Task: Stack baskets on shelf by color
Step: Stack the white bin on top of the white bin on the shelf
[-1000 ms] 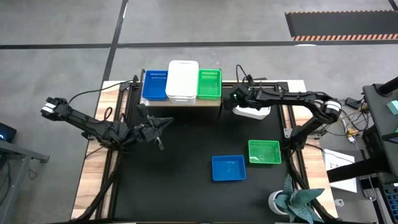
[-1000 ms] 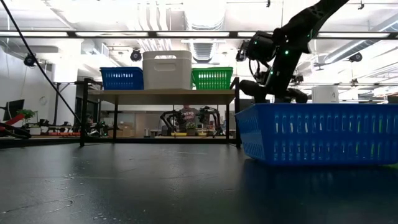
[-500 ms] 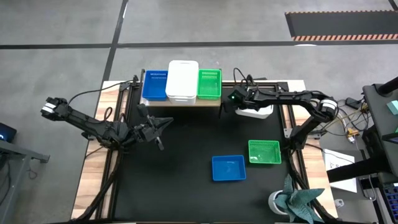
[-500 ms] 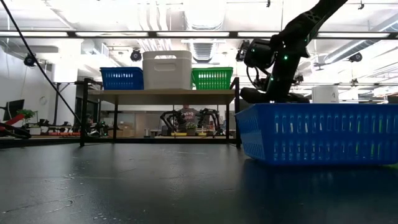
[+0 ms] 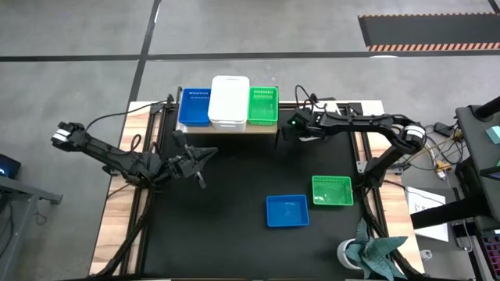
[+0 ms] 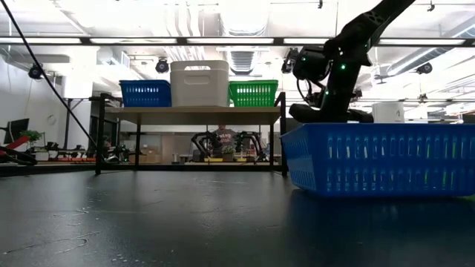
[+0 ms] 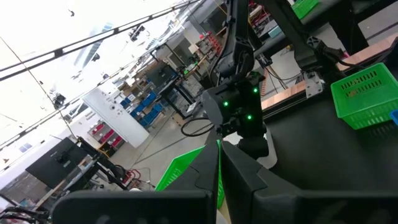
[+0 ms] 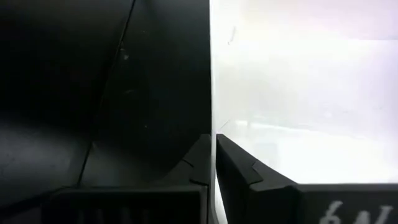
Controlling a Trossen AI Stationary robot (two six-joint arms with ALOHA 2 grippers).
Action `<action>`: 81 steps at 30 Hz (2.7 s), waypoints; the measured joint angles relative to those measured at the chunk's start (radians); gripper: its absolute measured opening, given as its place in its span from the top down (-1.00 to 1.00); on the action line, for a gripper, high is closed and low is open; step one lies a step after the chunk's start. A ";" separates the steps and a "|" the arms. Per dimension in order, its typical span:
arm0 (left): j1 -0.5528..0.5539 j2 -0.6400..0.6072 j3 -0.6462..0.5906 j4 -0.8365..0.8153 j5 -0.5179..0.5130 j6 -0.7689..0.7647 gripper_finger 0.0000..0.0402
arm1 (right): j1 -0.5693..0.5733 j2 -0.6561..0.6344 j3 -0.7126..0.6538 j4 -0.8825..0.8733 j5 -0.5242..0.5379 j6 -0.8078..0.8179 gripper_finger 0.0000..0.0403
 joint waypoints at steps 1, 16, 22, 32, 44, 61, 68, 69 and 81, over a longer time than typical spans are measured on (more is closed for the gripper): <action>0.000 0.000 0.000 0.000 0.000 0.000 1.00 | 0.000 -0.005 0.000 -0.007 0.000 0.000 0.95; 0.000 0.000 0.000 0.000 0.000 0.000 1.00 | 0.009 -0.256 0.169 -0.396 0.070 -0.202 0.96; 0.000 0.000 0.000 0.000 0.000 0.000 1.00 | 0.054 -0.257 0.398 -0.554 0.124 -0.426 0.96; 0.001 0.000 0.000 0.000 0.000 0.000 1.00 | 0.132 -0.169 0.761 -0.686 -0.078 -0.772 0.96; 0.001 0.000 0.000 0.000 0.000 0.000 1.00 | 0.191 0.122 1.150 -0.816 -0.193 -0.913 0.96; 0.000 0.000 -0.001 -0.009 0.000 -0.011 1.00 | 0.202 0.318 1.409 -0.872 -0.292 -1.109 0.96; 0.000 0.000 -0.001 -0.009 0.000 -0.020 1.00 | 0.232 0.332 1.408 -0.745 -0.314 -1.130 0.96; 0.000 0.000 -0.001 -0.009 0.000 -0.020 1.00 | 0.232 0.338 1.408 -0.717 -0.318 -1.124 0.96; 0.000 0.000 -0.001 -0.008 0.000 -0.023 1.00 | 0.230 0.431 1.408 -0.550 -0.349 -1.129 0.96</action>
